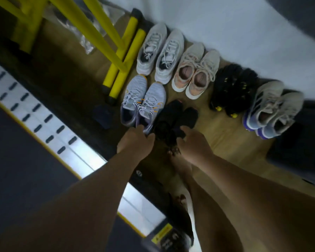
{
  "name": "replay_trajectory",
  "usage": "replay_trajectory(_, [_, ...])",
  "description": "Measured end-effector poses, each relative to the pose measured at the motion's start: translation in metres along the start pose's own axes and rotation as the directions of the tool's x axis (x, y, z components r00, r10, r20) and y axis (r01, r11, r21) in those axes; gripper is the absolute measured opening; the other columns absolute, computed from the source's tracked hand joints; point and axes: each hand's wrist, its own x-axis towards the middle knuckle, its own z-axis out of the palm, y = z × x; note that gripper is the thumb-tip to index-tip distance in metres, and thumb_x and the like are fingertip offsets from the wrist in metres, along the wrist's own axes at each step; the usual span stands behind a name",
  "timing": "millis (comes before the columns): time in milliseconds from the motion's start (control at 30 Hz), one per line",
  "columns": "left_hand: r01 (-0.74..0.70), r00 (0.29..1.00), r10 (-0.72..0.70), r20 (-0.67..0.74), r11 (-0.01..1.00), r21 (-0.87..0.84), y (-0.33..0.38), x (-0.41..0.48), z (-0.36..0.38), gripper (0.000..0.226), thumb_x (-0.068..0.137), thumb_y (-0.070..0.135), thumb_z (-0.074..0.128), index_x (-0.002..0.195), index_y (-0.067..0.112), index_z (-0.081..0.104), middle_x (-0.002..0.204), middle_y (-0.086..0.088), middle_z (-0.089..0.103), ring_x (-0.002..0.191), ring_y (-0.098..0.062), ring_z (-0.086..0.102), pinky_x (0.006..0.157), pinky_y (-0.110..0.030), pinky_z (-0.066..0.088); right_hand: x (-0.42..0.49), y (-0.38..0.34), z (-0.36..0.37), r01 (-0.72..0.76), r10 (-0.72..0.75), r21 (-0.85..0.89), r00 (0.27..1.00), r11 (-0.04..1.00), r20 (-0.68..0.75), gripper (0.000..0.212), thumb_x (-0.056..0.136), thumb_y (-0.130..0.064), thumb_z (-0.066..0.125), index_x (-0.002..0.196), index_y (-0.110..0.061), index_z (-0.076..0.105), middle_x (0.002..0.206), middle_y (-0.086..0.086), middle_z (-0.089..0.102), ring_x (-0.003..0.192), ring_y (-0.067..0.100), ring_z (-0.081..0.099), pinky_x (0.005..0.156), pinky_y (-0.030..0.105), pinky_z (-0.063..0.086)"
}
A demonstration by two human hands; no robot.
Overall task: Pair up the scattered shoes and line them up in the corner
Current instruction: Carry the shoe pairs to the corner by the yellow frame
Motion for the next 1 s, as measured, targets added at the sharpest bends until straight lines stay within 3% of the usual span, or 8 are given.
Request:
replay_trajectory(133, [-0.104, 0.993, 0.099, -0.061, 0.992, -0.071, 0.041, -0.103, -0.069, 0.047, 0.087, 0.053, 0.046, 0.112, 0.014, 0.056, 0.119, -0.015, 0.062, 0.112, -0.038, 0.056, 0.092, -0.045, 0.049, -0.085, -0.038, -0.081, 0.061, -0.064, -0.022, 0.987, 0.998, -0.149, 0.046, 0.097, -0.028, 0.047, 0.140, -0.013, 0.047, 0.132, 0.016, 0.056, 0.120, 0.032, 0.053, 0.093, 0.033, 0.042])
replay_trajectory(200, [-0.149, 0.983, 0.139, -0.119, 0.986, -0.080, 0.050, -0.157, -0.091, 0.043, 0.086, 0.056, 0.048, 0.100, 0.016, 0.054, 0.111, -0.014, 0.063, 0.104, -0.036, 0.058, 0.089, -0.048, 0.050, -0.139, -0.040, -0.109, 0.091, -0.099, -0.046, 0.971, 0.995, -0.216, 0.039, 0.094, -0.027, 0.049, 0.127, -0.008, 0.056, 0.121, 0.016, 0.061, 0.111, 0.033, 0.057, 0.079, 0.031, 0.039])
replay_trajectory(267, [-0.163, 0.973, 0.153, -0.171, 0.985, -0.048, 0.049, -0.209, -0.103, 0.048, 0.085, 0.061, 0.046, 0.103, 0.017, 0.055, 0.112, -0.011, 0.061, 0.103, -0.034, 0.058, 0.090, -0.049, 0.049, -0.200, -0.040, -0.127, 0.129, -0.143, -0.068, 0.943, 0.989, -0.300, 0.033, 0.091, -0.028, 0.053, 0.117, -0.009, 0.059, 0.111, 0.014, 0.063, 0.104, 0.032, 0.059, 0.071, 0.027, 0.032])
replay_trajectory(433, [-0.269, 0.933, 0.276, -0.231, 0.961, 0.062, 0.057, -0.324, -0.100, 0.060, 0.084, 0.066, 0.048, 0.127, 0.025, 0.053, 0.128, -0.005, 0.058, 0.118, -0.030, 0.053, 0.097, -0.047, 0.045, -0.351, -0.013, -0.139, 0.099, -0.123, -0.083, 0.920, 0.992, -0.373, 0.052, 0.090, -0.035, 0.056, 0.139, -0.022, 0.046, 0.138, 0.005, 0.053, 0.125, 0.026, 0.051, 0.092, 0.034, 0.045])
replay_trajectory(567, [-0.417, 0.860, 0.426, -0.279, 0.904, 0.095, 0.080, -0.399, -0.100, 0.063, 0.087, 0.061, 0.054, 0.135, 0.021, 0.052, 0.134, -0.004, 0.056, 0.124, -0.028, 0.052, 0.100, -0.042, 0.045, -0.435, 0.009, -0.154, 0.061, -0.069, -0.031, 0.873, 0.998, -0.484, 0.053, 0.088, -0.038, 0.056, 0.139, -0.023, 0.047, 0.135, 0.005, 0.055, 0.119, 0.026, 0.055, 0.091, 0.037, 0.050])
replay_trajectory(667, [-0.501, 0.796, 0.553, -0.244, 0.830, 0.247, 0.112, -0.438, -0.099, 0.054, 0.083, 0.067, 0.046, 0.114, 0.024, 0.056, 0.121, -0.006, 0.059, 0.116, -0.031, 0.055, 0.094, -0.045, 0.047, -0.488, 0.031, -0.165, 0.022, -0.010, 0.015, 0.823, 1.000, -0.569, 0.048, 0.087, -0.036, 0.058, 0.133, -0.023, 0.052, 0.128, 0.007, 0.058, 0.116, 0.028, 0.056, 0.090, 0.037, 0.050])
replay_trajectory(833, [-0.671, 0.631, 0.752, -0.190, 0.652, 0.353, 0.195, -0.501, -0.082, 0.053, 0.088, 0.057, 0.052, 0.128, 0.022, 0.054, 0.130, -0.005, 0.058, 0.118, -0.026, 0.055, 0.096, -0.033, 0.044, -0.565, 0.081, -0.171, -0.045, 0.122, 0.133, 0.744, 0.990, -0.656, 0.038, 0.085, -0.040, 0.055, 0.121, -0.027, 0.055, 0.116, 0.005, 0.060, 0.106, 0.027, 0.060, 0.085, 0.038, 0.052])
replay_trajectory(1000, [-0.770, 0.509, 0.858, -0.077, 0.493, 0.404, 0.261, -0.564, -0.024, 0.046, 0.085, 0.055, 0.055, 0.121, 0.026, 0.058, 0.118, -0.001, 0.063, 0.107, -0.023, 0.059, 0.089, -0.035, 0.049, -0.647, 0.157, -0.145, -0.099, 0.240, 0.237, 0.676, 0.967, -0.696, 0.045, 0.090, -0.031, 0.055, 0.132, -0.016, 0.050, 0.129, 0.010, 0.056, 0.118, 0.028, 0.055, 0.096, 0.040, 0.048])
